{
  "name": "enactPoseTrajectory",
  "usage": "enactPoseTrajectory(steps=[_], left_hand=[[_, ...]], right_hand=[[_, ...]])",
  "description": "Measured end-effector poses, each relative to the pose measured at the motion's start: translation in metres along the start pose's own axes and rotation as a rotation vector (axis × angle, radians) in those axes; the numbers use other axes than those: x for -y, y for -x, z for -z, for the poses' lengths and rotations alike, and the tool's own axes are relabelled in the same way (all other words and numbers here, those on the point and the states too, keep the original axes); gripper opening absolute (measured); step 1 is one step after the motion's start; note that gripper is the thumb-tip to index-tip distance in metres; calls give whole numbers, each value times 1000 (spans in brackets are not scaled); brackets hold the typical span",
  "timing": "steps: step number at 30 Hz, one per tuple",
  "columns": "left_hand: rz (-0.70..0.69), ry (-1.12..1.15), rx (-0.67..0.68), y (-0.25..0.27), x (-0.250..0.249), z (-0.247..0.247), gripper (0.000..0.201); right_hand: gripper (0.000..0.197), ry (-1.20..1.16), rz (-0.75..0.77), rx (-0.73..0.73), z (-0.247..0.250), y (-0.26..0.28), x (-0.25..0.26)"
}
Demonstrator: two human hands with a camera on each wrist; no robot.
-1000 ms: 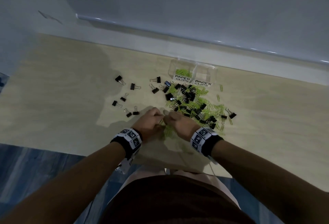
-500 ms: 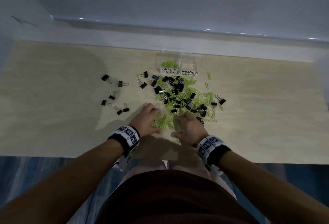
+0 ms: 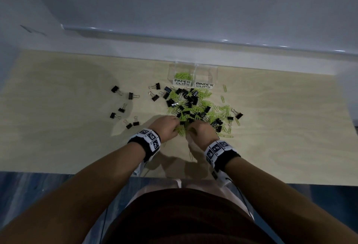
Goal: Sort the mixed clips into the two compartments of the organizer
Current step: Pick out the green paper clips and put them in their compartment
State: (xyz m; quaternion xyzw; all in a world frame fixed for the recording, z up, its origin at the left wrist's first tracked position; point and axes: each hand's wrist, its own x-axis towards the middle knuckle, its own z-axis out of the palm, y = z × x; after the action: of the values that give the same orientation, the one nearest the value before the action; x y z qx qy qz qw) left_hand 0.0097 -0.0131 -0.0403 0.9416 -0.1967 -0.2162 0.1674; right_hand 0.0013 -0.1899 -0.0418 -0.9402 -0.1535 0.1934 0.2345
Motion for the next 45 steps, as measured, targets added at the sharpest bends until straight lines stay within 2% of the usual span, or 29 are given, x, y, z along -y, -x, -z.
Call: enactPoseTrajectory(steps=[3, 7, 10, 13, 18, 20, 22, 24, 27, 29, 30, 31, 34, 36, 39, 45], left_hand=[[15, -5, 47, -4, 2, 8, 8], [81, 190, 97, -11, 12, 31, 4], [120, 342, 7, -24, 16, 61, 10], [172, 442, -167, -48, 17, 93, 9], [309, 501, -398, -103, 19, 131, 10], [367, 481, -421, -121, 21, 136, 11], [393, 474, -404, -134, 24, 138, 13], [407, 480, -387, -138, 27, 136, 18], [343, 404, -411, -125, 25, 127, 31], [240, 370, -471, -102, 18, 116, 25], [182, 355, -448, -89, 15, 108, 21], [123, 332, -365, -76, 12, 97, 18], [-44, 187, 10, -43, 7, 60, 20], [-113, 81, 152, -33, 6, 40, 28], [-163, 17, 160, -30, 5, 25, 37], [-221, -180, 129, -29, 7, 16, 33]], right_hand=[[11, -151, -150, -20, 12, 0, -10], [14, -357, -274, -25, 39, -6, -21], [14, -471, -325, -57, 67, -27, -20], [10, -542, -305, -103, 96, -64, -12], [11, -483, -275, -211, 127, -134, 14], [12, -428, -299, -226, 130, -158, 23], [4, -366, -309, -231, 129, -176, 28], [17, -337, -333, -213, 126, -185, 31], [29, -224, -262, -169, 124, -175, 31], [26, -155, -147, -204, 119, -154, 25], [24, -119, -79, -209, 113, -141, 20], [23, -82, -18, -181, 105, -127, 14], [20, -8, 47, 63, 76, -86, -4], [19, 80, 98, 194, 59, -66, -11], [19, 167, 157, 242, 43, -54, -15], [22, 277, 149, 157, 28, -50, -16]])
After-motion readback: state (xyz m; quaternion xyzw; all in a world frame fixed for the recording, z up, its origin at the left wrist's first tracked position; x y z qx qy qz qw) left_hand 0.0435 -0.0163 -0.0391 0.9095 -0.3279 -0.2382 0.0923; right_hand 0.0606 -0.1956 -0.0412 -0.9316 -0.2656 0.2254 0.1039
